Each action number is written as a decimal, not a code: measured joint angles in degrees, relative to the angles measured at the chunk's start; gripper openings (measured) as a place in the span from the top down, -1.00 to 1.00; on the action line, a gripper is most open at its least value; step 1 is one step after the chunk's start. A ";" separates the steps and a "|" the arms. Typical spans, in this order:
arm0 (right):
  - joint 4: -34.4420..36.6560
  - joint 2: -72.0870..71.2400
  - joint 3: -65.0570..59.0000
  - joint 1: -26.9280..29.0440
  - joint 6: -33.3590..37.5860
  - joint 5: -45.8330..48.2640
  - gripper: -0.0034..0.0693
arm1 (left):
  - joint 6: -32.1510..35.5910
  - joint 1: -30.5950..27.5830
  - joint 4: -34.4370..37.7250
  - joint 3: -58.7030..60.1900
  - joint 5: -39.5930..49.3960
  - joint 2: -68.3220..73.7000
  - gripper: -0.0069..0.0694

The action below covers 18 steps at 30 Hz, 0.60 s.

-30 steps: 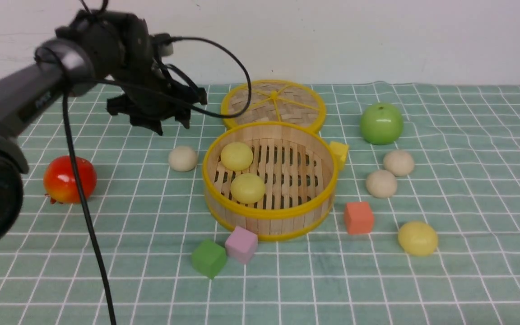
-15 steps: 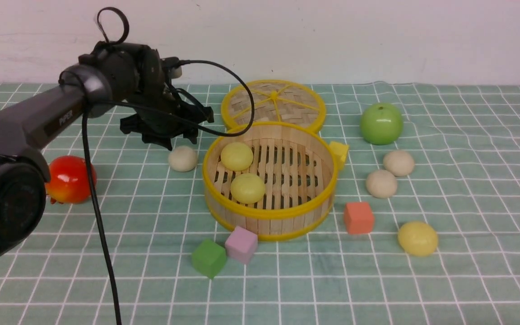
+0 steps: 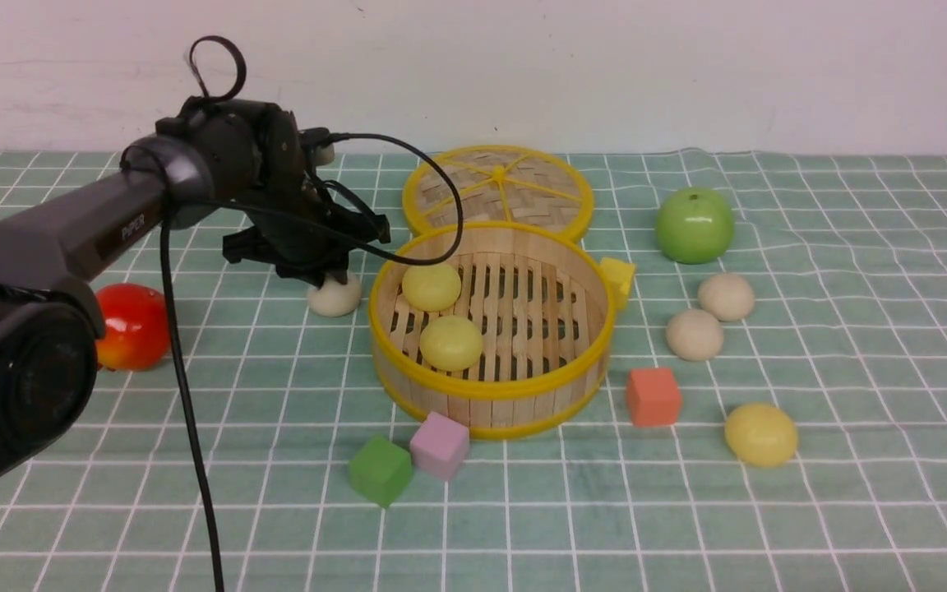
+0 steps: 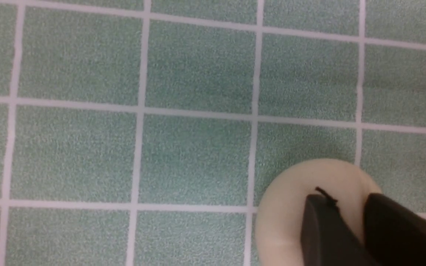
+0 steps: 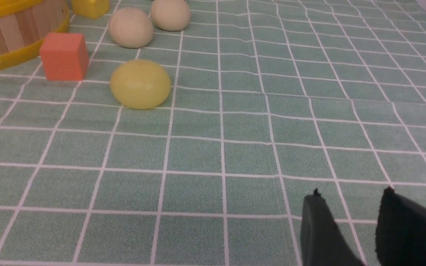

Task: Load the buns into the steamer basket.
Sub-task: Use the left arm to grab a steamed stuffed bun, then use the left arm to put the steamed stuffed bun into the steamer

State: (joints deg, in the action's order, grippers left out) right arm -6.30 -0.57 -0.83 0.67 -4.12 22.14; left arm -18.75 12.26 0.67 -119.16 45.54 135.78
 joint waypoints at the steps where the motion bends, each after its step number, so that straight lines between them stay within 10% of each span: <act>1: 0.00 0.00 0.00 0.00 0.00 0.00 0.25 | 0.00 0.00 -0.05 0.00 0.29 -0.24 0.55; 18: 0.00 0.00 0.00 0.00 0.00 0.00 0.25 | 5.76 5.65 9.01 -0.21 3.54 -12.68 0.83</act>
State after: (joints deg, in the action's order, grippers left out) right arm -6.30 -0.57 -0.83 0.67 -4.12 22.14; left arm -12.99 17.91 9.68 -119.37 49.09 123.10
